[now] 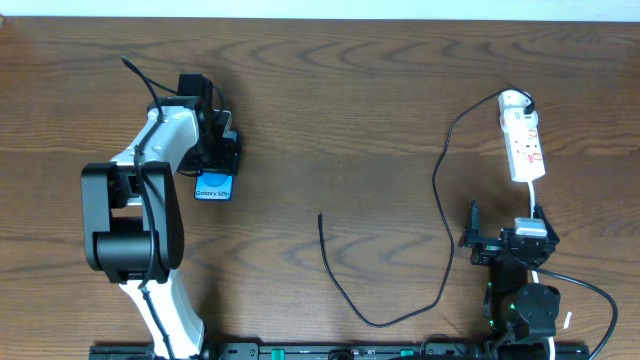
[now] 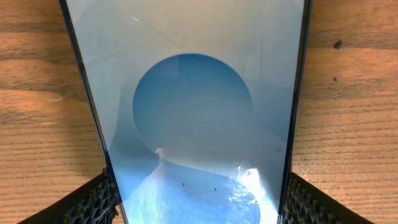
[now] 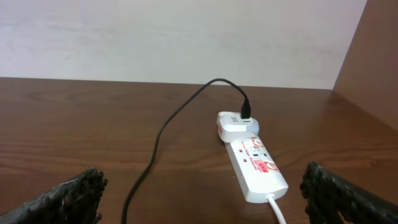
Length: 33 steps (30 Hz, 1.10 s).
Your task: Plug charger to phone and switch on socket
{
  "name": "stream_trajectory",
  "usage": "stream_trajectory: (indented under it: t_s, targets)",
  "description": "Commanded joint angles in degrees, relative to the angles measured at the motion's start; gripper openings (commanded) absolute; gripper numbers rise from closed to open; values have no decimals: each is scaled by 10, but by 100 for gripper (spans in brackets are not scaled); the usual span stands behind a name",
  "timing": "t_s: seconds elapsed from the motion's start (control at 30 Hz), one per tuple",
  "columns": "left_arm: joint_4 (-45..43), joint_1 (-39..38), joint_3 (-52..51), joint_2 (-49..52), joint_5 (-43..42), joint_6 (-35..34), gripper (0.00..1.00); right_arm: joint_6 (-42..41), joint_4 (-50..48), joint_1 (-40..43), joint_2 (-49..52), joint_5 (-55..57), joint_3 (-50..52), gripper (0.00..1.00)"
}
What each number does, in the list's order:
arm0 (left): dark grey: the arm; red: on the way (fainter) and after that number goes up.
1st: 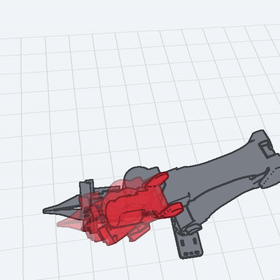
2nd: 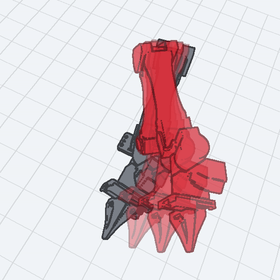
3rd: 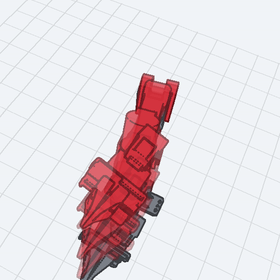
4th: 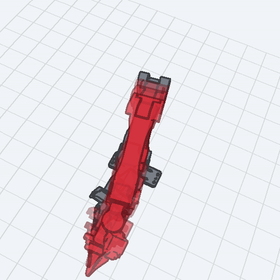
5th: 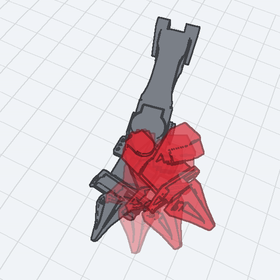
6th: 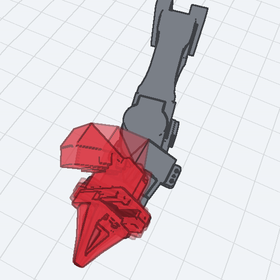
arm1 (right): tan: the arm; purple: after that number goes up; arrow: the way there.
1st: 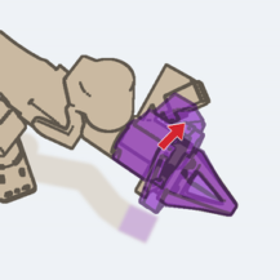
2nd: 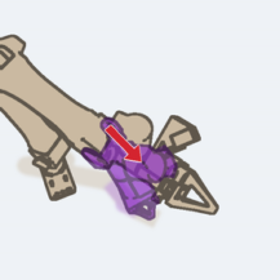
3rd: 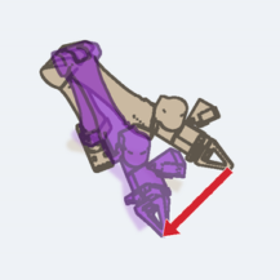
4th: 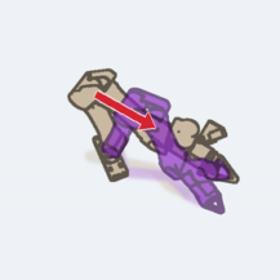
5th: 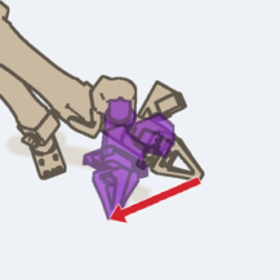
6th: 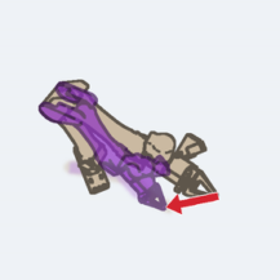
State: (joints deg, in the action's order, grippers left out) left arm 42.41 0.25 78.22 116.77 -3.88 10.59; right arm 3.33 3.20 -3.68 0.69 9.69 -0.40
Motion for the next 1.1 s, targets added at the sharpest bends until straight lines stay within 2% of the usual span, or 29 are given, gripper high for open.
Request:
stream_trajectory:
  t_s: [0.0, 0.43, 1.07]
  targets:
    - [7, 0, 4, 8, 20, 9, 8, -7, 2, -4, -4, 2, 1, 99]
    - [28, 0, 10, 3, 20, 9, 7, -7, 2, -4, -4, 2, 1, 99]
    - [102, 0, 104, 3, 13, -1, 7, -7, 2, -4, -4, 2, 1, 99]
